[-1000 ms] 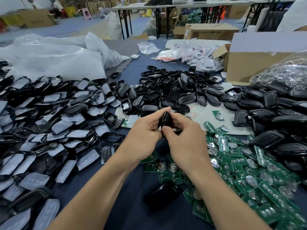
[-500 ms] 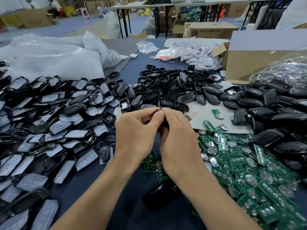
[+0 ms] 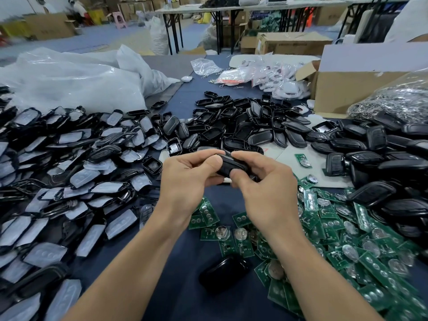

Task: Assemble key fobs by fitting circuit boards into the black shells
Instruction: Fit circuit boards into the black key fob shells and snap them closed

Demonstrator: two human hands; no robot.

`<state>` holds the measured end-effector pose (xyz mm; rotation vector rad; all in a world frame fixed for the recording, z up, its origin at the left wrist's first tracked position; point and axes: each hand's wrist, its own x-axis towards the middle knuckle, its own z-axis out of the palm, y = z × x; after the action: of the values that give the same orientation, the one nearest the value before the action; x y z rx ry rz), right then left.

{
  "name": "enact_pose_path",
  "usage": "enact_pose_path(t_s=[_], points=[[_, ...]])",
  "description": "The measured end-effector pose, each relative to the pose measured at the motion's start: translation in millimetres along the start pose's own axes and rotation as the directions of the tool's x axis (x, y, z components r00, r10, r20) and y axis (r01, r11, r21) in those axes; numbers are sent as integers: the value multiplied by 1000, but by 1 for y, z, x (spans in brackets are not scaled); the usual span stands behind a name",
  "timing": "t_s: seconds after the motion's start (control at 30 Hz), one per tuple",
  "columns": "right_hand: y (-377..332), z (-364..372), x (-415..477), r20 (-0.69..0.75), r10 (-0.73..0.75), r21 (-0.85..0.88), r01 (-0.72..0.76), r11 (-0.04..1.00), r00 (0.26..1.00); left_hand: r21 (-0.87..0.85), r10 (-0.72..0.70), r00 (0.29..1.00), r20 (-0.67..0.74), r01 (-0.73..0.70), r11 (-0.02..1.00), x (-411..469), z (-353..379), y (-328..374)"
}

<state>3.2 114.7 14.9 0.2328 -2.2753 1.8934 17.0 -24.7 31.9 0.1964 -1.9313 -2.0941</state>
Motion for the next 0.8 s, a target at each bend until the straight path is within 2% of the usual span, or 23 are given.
enact_pose_path(t_s=[0.13,0.33,0.43,0.6,0.7,0.8], points=[[2,-1,6,15,46,175,-48,983,999,12,15,1000,11,-15,1000,0,-2,1],[7,-3,5,22,25,186,-29,982,999,138,97,995,-1,-96,986,-2,0,-1],[6,-3,6,31,38,271,-45,962,999,110,95,995,15,-96,989,-1,-2,-2],[3,-4,7,106,153,459,-185,869,983,5,84,996,29,-85,996,1,-4,-4],[1,-5,7,134,179,489,-222,844,975,2,142,989,34,-142,990,-2,-3,-5],[-1,-7,7,118,133,483,-174,858,984,22,203,979,31,-204,979,-3,-3,-5]])
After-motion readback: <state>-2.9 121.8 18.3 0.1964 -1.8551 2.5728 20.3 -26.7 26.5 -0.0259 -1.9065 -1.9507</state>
